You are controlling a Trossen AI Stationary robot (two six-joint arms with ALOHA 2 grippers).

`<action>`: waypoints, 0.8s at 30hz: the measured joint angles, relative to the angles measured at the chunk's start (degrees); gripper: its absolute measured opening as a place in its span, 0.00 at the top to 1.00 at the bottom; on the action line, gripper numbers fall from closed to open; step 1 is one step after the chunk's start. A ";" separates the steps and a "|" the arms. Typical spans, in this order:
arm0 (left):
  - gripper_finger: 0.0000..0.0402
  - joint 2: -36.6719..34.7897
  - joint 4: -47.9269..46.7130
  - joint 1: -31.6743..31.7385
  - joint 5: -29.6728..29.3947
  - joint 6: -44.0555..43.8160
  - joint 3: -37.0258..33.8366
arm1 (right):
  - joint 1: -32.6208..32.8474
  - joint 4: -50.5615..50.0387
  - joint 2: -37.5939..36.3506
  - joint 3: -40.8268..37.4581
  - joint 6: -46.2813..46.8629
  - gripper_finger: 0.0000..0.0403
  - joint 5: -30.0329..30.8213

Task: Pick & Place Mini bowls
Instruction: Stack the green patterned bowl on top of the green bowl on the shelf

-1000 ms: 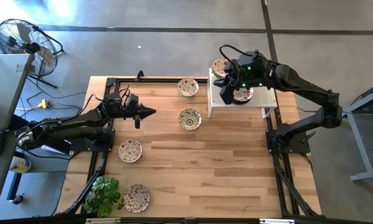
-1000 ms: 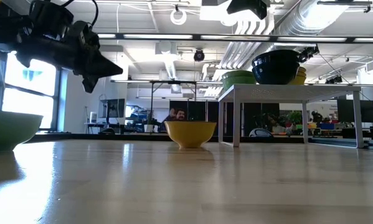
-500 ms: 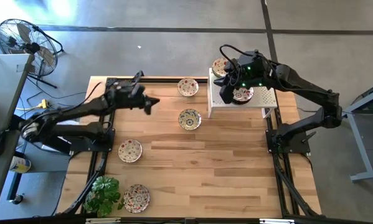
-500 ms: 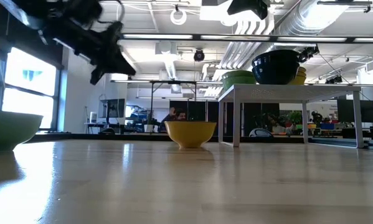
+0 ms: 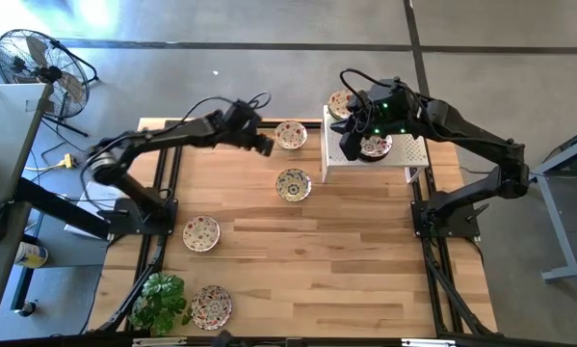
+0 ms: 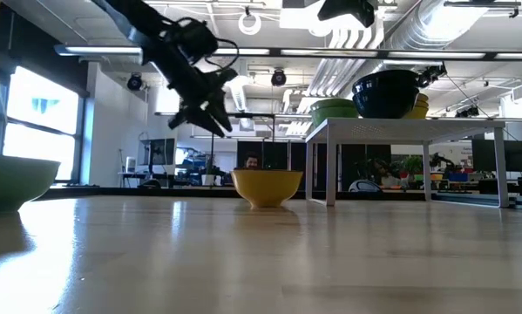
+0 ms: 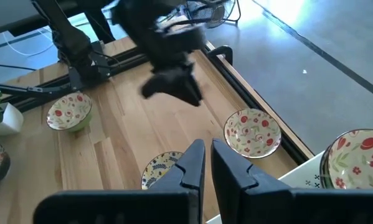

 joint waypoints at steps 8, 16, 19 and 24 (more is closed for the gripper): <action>0.61 12.87 -3.77 4.57 0.54 -3.83 11.33 | 0.00 -0.02 0.00 0.00 -0.02 0.96 0.00; 0.61 19.32 -0.54 8.84 7.78 -3.93 14.18 | -0.02 -0.02 0.00 -0.02 -0.40 0.96 0.00; 0.61 21.57 0.82 8.71 8.71 -3.54 15.54 | -0.02 -0.02 0.00 -0.02 -0.42 0.96 0.00; 0.61 22.99 -1.94 8.57 4.46 -3.61 15.80 | 0.00 -0.02 0.00 -0.02 -0.44 0.96 0.00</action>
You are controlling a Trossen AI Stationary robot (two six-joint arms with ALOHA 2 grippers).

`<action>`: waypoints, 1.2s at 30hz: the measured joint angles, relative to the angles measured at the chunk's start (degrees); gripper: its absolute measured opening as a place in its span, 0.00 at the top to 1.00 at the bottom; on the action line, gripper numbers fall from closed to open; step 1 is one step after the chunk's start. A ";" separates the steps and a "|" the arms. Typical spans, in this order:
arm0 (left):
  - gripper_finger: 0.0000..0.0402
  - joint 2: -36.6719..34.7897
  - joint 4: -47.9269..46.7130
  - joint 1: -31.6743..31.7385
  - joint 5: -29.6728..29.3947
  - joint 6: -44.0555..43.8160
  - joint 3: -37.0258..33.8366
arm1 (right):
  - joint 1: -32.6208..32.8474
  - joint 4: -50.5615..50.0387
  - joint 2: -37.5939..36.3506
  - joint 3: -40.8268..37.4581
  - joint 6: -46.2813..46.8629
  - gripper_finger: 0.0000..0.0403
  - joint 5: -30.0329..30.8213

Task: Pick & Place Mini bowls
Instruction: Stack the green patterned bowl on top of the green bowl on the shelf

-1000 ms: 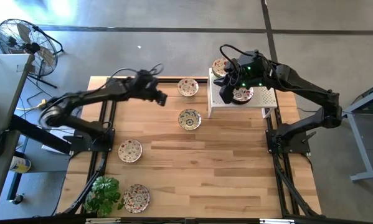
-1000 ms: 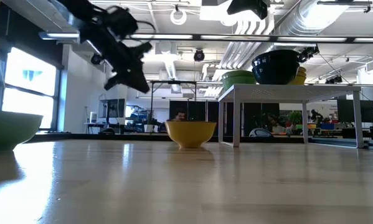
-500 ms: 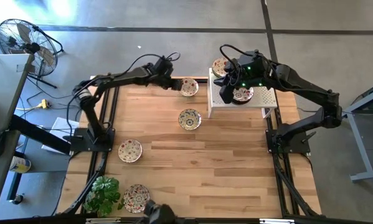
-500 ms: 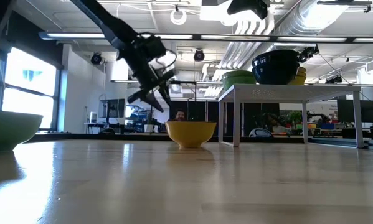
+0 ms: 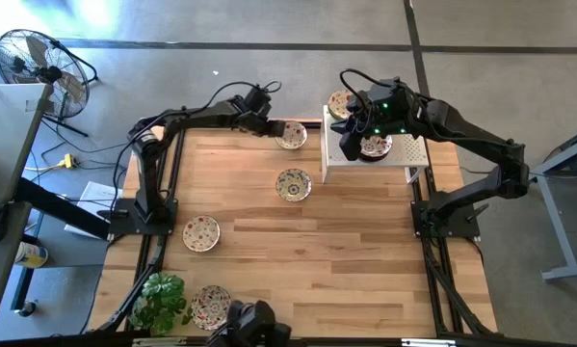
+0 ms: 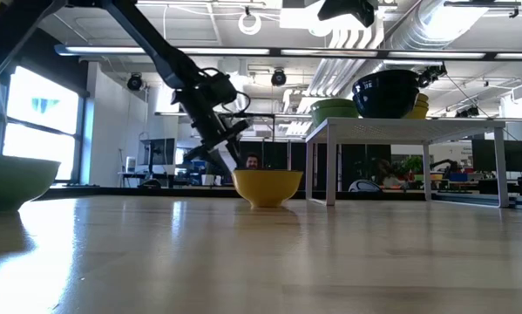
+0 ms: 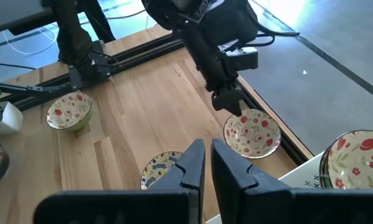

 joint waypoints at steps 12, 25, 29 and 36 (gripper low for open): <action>0.61 2.97 1.25 -0.63 -1.16 0.13 0.05 | 0.00 0.00 0.00 0.00 -1.06 0.96 0.00; 0.86 5.37 2.08 -0.63 1.63 -0.17 -0.04 | 0.00 0.11 0.00 0.00 -1.11 0.96 0.00; 0.97 4.66 1.72 -0.56 1.94 0.16 -0.07 | -0.01 0.13 0.00 0.00 -1.11 0.96 0.00; 0.98 -3.81 -5.55 -0.73 3.61 4.08 1.01 | -0.02 0.13 0.00 0.00 -1.11 0.96 0.00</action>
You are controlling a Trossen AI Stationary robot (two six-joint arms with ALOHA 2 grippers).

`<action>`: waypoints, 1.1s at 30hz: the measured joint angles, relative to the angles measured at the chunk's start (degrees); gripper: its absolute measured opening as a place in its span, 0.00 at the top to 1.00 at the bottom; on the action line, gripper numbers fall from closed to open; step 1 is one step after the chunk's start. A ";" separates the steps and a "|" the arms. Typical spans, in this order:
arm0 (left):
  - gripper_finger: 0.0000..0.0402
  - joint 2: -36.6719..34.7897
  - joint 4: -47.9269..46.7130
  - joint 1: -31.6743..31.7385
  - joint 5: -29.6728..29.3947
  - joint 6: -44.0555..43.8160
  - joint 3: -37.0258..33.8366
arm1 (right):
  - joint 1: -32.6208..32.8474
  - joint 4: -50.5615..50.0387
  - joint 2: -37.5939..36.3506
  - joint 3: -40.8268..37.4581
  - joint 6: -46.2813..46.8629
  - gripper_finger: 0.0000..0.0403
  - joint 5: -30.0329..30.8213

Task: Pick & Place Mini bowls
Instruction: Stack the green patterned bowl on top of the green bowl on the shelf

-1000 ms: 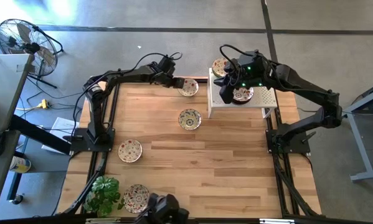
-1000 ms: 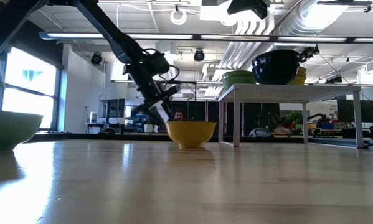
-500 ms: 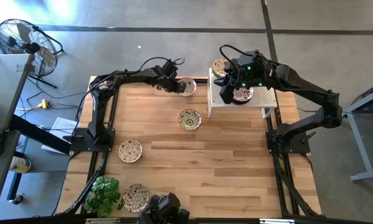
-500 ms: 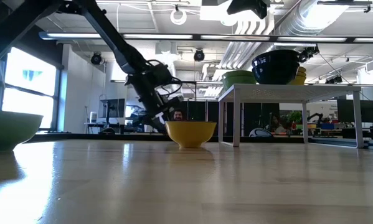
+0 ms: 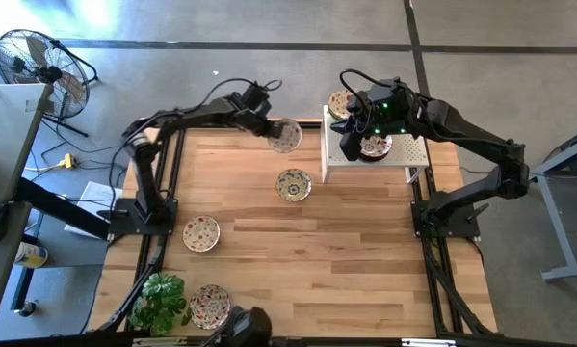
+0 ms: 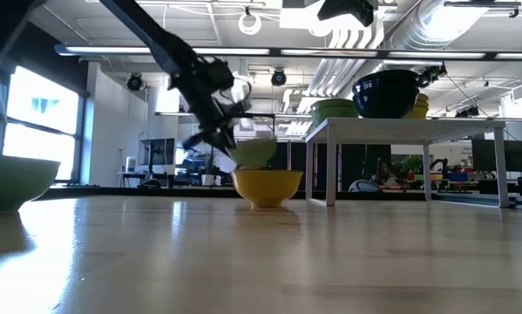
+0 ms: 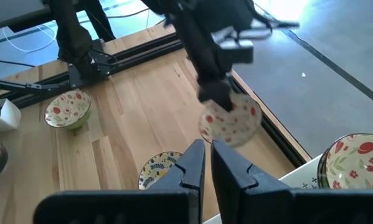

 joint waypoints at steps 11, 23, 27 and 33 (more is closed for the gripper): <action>0.98 -17.00 -20.71 -10.47 2.27 9.15 -1.10 | 1.86 0.46 0.00 -0.02 -0.69 0.98 0.66; 0.98 -23.50 -15.02 -24.04 -2.01 2.29 -17.98 | 18.23 3.54 0.00 -0.04 0.14 1.00 14.63; 0.98 -23.52 -12.04 -26.58 -2.01 1.53 -19.15 | 22.85 3.52 0.00 -0.07 4.06 1.00 20.35; 0.98 -22.91 -5.35 -30.50 -2.34 0.38 -19.15 | 28.98 3.50 0.00 -0.07 9.34 1.00 23.96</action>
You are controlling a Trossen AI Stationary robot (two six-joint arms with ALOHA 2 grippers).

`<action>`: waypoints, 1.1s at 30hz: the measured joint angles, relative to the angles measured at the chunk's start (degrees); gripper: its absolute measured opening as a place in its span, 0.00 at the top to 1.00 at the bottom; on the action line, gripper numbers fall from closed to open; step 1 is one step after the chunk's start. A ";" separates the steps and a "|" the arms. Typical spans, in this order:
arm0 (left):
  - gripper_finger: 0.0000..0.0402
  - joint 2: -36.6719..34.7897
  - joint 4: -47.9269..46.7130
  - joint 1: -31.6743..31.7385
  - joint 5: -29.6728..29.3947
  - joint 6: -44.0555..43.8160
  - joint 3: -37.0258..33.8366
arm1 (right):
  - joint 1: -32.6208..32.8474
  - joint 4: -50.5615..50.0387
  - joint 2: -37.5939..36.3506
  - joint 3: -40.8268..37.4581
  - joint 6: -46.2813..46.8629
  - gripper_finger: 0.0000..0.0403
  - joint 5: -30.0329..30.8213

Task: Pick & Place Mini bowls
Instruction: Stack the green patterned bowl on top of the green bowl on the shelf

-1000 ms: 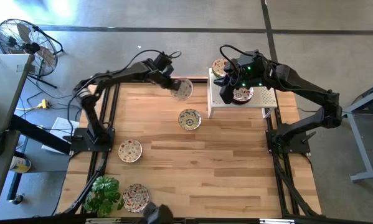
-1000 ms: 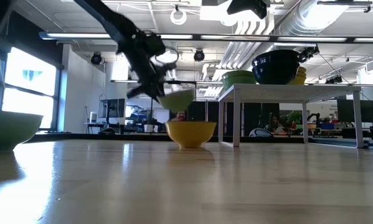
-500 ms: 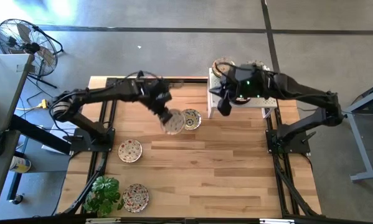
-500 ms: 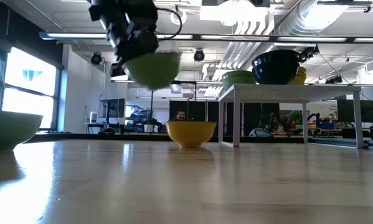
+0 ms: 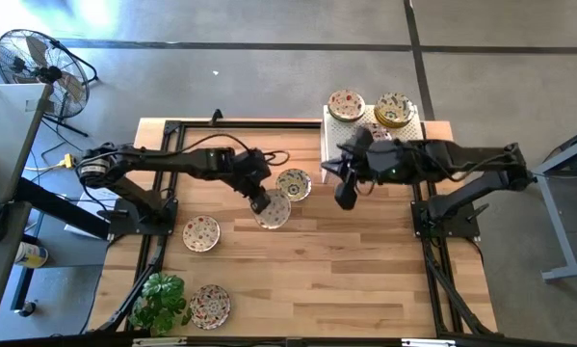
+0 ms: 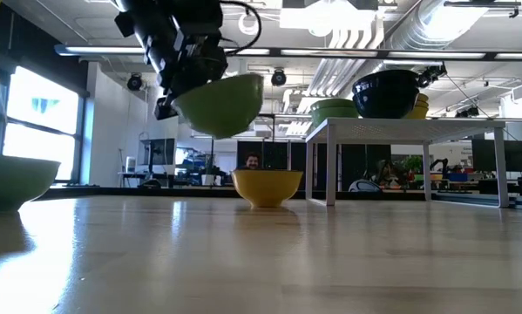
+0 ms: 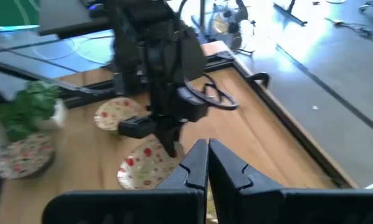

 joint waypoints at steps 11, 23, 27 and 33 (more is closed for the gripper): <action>0.98 5.19 7.38 -6.47 -5.62 -5.73 0.04 | 6.98 4.24 -2.40 -5.79 -0.23 1.00 4.62; 0.98 8.07 13.95 -9.68 -13.56 -21.29 0.02 | -2.06 21.40 -22.20 -32.46 1.47 1.00 -25.38; 0.98 8.07 13.54 -9.74 -15.40 -24.97 0.02 | -2.46 20.43 -26.56 -35.72 0.84 1.00 -26.23; 0.98 9.35 14.67 -11.49 -20.90 -30.51 0.17 | -2.36 16.95 -28.91 -37.99 1.10 1.00 -26.95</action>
